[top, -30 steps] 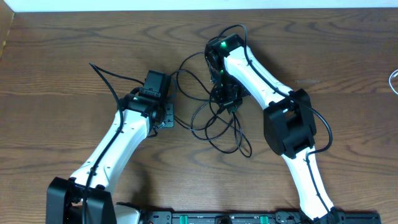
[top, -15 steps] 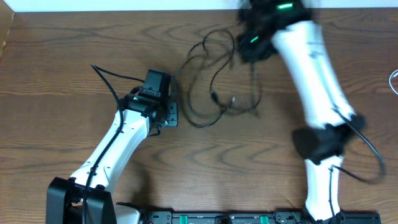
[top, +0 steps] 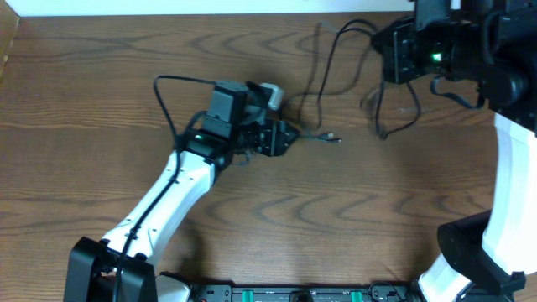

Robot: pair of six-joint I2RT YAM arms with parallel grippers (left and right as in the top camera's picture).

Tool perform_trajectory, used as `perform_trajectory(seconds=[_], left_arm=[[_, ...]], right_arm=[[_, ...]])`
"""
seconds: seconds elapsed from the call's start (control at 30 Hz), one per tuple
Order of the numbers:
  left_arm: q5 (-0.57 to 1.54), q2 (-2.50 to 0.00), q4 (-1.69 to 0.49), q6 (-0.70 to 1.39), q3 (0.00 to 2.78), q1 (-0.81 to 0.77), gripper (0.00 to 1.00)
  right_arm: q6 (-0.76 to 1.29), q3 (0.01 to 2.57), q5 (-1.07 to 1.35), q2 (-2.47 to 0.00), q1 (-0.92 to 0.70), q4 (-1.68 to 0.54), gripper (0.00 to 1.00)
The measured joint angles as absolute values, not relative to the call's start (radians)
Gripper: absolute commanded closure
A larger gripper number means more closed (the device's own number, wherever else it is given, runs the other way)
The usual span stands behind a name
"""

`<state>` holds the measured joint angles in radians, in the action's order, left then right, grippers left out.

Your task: Untangle cables

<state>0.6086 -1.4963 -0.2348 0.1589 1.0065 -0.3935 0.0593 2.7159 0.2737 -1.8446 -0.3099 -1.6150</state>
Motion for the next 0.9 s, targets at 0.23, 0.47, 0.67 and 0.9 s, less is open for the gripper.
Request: perform_trajectory(seconds=[0.23, 0.47, 0.67, 0.9], left_arm=[[0.657, -1.496, -0.226, 0.126, 1.007, -0.469, 0.42], [0.648, -1.496, -0.206, 0.121, 1.007, -0.468, 0.42], [0.645, -1.496, -0.097, 0.121, 1.007, -0.469, 0.43], [0.643, -1.496, 0.070, 0.121, 1.007, -0.469, 0.43]], right_arm=[[0.012, 2.712, 0.329, -1.859, -0.357, -1.617, 0.99], [0.002, 2.712, 0.340, -1.859, -0.358, -1.641, 0.99], [-0.004, 2.712, 0.342, -1.859, -0.358, -1.646, 0.99], [-0.005, 2.712, 0.342, -1.859, -0.358, -1.670, 0.99]])
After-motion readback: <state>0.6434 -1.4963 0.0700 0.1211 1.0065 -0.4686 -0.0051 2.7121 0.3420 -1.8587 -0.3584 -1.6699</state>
